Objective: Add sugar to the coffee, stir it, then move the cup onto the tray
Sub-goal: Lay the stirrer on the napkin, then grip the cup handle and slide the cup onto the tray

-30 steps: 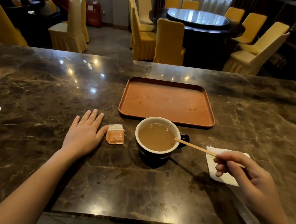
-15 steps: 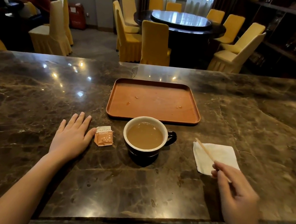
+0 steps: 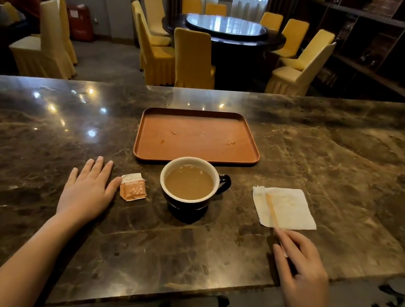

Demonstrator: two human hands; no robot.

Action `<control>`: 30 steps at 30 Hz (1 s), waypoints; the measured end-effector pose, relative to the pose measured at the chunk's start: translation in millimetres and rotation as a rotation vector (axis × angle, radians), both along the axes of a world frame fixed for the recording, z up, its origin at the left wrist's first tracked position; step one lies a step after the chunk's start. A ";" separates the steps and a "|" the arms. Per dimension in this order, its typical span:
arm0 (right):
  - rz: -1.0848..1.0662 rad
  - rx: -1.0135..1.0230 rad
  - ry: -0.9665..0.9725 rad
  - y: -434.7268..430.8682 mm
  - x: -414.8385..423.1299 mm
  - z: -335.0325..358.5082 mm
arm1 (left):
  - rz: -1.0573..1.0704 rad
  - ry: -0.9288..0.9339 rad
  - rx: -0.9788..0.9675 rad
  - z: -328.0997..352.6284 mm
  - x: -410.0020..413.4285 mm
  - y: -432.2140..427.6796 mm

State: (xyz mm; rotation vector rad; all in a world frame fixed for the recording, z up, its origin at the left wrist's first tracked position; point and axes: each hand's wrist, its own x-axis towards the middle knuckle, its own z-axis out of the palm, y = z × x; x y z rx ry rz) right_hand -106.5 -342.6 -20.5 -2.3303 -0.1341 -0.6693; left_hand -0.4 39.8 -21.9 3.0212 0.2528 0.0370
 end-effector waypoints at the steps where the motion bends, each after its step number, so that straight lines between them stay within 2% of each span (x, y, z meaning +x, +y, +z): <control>1: -0.001 -0.026 0.003 0.0 -0.3 0.0 | -0.001 -0.002 -0.001 -0.2 -0.3 0.0; 5: 0.000 -0.159 0.053 -2.9 -1.9 -1.9 | -0.014 -0.014 -0.006 -0.8 -0.6 0.4; 10: 0.011 -0.167 0.119 -3.2 -3.3 4.1 | -0.018 -0.014 -0.007 -2.8 1.3 2.5; 16: -0.030 -0.170 0.102 -1.5 5.6 11.0 | -0.015 -0.031 0.004 -5.9 3.0 3.7; 20: -0.033 -0.112 0.042 6.3 18.5 27.2 | -0.018 -0.044 0.007 -6.7 2.5 4.3; 23: 0.108 0.026 0.008 20.5 34.7 45.4 | -0.013 -0.037 0.006 -6.7 2.4 4.1; 25: 0.177 0.087 0.103 34.4 52.8 53.5 | -0.011 -0.038 0.005 -6.1 2.0 3.2; 30: 0.286 0.110 0.480 59.1 100.5 52.1 | -0.014 -0.045 -0.007 -4.1 0.1 2.5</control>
